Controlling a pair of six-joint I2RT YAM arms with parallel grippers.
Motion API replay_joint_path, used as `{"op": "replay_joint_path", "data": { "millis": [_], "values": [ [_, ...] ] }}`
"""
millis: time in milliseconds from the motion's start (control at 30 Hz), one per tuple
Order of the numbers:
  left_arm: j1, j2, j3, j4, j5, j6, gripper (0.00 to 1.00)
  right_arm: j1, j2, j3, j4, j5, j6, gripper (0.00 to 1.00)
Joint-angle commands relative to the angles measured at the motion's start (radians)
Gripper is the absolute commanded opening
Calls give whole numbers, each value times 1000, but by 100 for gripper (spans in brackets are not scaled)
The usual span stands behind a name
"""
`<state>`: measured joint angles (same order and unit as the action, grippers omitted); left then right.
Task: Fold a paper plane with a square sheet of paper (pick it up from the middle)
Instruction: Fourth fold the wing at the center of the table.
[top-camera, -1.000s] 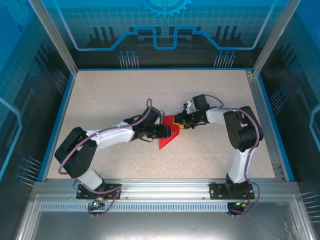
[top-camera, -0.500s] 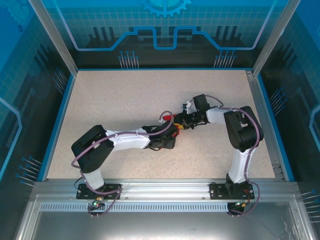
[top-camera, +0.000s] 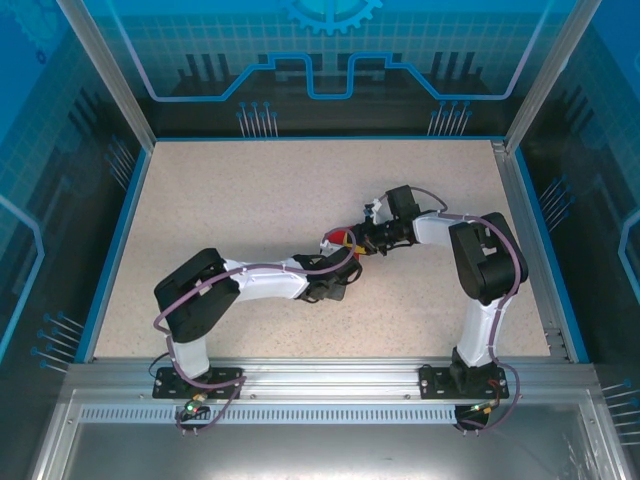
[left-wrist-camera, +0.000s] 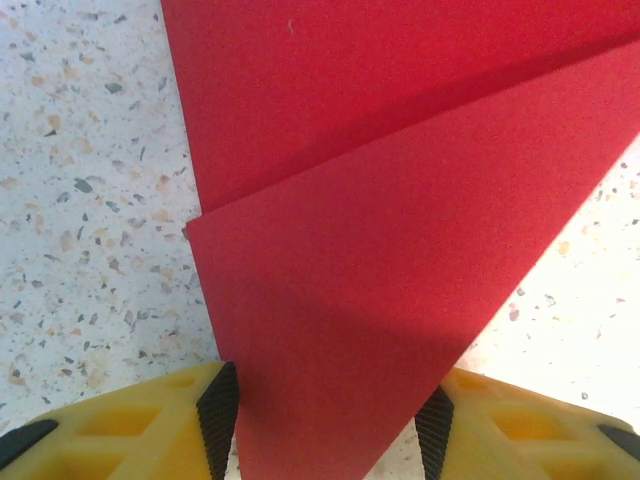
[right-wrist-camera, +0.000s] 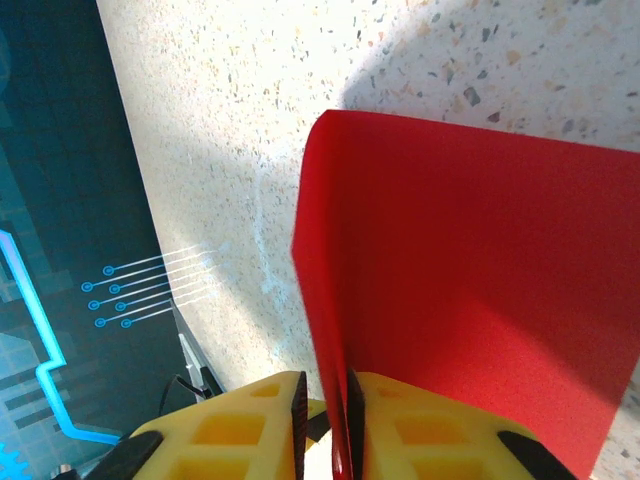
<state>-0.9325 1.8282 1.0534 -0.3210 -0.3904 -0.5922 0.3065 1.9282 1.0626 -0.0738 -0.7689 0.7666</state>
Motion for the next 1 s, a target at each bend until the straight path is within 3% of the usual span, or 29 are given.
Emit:
{"op": "replay_joint_path", "data": {
  "millis": [0, 367, 600, 967],
  "values": [
    [-5, 16, 31, -15, -33, 29, 51, -3, -28, 26, -36, -20, 11, 20],
    [-6, 9, 22, -13, -44, 25, 43, -4, -26, 27, -51, -10, 3, 20],
    [-12, 15, 22, -29, -64, 26, 39, -3, -26, 28, -58, -4, -1, 14],
    [-19, 13, 0, -20, -42, 26, 42, -2, -19, 35, -63, 5, 0, 5]
  ]
}}
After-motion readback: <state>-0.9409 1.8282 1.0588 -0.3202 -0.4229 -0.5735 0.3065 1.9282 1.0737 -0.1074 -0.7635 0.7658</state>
